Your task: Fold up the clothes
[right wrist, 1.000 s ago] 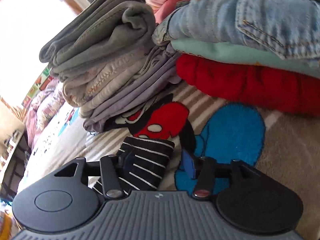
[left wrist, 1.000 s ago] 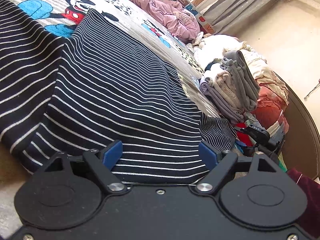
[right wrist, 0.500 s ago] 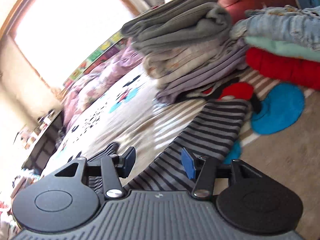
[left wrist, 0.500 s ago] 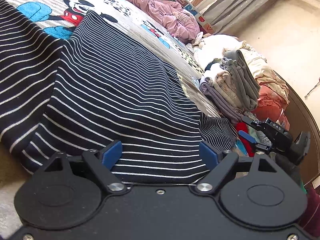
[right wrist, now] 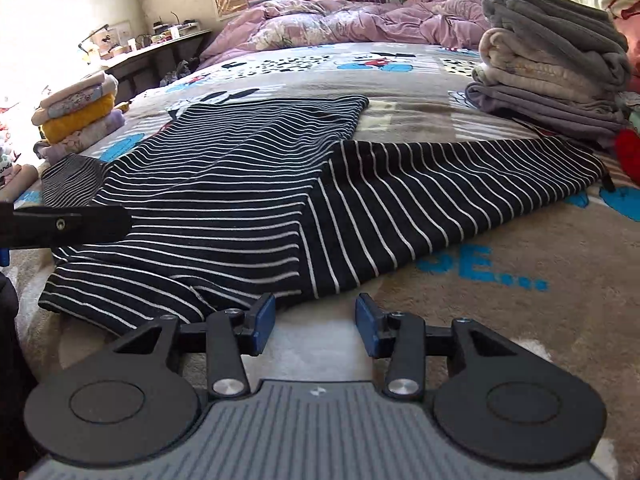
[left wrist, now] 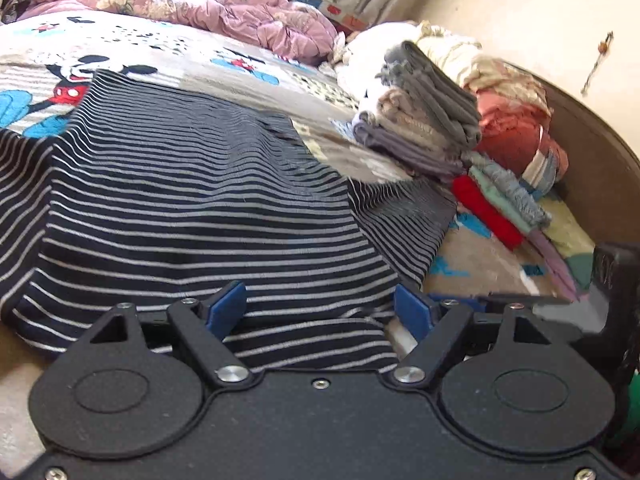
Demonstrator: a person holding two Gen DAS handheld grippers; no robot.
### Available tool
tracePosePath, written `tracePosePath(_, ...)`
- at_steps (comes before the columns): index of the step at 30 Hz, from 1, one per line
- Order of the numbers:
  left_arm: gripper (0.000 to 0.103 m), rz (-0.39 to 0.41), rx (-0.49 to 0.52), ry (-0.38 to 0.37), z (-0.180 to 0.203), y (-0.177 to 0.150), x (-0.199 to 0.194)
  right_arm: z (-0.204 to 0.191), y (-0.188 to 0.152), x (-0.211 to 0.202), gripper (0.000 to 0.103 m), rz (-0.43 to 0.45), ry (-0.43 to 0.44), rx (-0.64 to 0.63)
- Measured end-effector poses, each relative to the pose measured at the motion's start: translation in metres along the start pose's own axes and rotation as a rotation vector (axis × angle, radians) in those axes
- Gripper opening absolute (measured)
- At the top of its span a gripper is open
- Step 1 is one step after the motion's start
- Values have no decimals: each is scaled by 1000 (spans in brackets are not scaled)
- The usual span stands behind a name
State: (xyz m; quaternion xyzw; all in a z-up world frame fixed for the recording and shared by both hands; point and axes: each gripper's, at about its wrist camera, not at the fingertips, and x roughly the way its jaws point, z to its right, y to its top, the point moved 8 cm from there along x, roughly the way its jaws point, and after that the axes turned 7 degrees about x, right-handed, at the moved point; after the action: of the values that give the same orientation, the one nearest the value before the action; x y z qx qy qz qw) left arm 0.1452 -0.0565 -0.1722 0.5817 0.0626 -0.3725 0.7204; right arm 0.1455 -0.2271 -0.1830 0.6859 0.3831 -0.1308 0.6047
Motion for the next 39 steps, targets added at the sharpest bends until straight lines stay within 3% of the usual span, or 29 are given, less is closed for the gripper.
tracePosePath(3,72,41,93,35,14,0,-9,-4,11,-17,44,93,27,17)
tracePosePath(5,72,-29,144,70,19,-12,-1,-11,24,-17,44,142,63,16)
tracePosePath(8,72,-109,291,119,32,-34,10,-19,35,3,44,141,116,42)
tracePosePath(11,72,-131,346,117,44,-41,3,-20,15,34,44,21,55,12)
tracePosePath(13,72,-128,351,111,48,-42,-4,-19,9,31,44,24,38,-2)
tracePosePath(17,72,-74,297,93,46,-35,-16,-5,6,10,44,3,29,90)
tracePosePath(21,71,1,183,117,33,-23,-21,13,7,-11,45,53,38,180)
tracePosePath(26,70,74,88,103,16,-12,-20,20,46,-7,45,102,77,203)
tracePosePath(32,70,92,-59,80,-23,-4,-11,29,128,56,45,21,109,230)
tracePosePath(36,70,115,-69,96,-40,7,-10,28,180,118,45,-48,74,184)
tracePosePath(39,69,96,-122,90,-55,7,-9,12,201,154,45,-62,87,129)
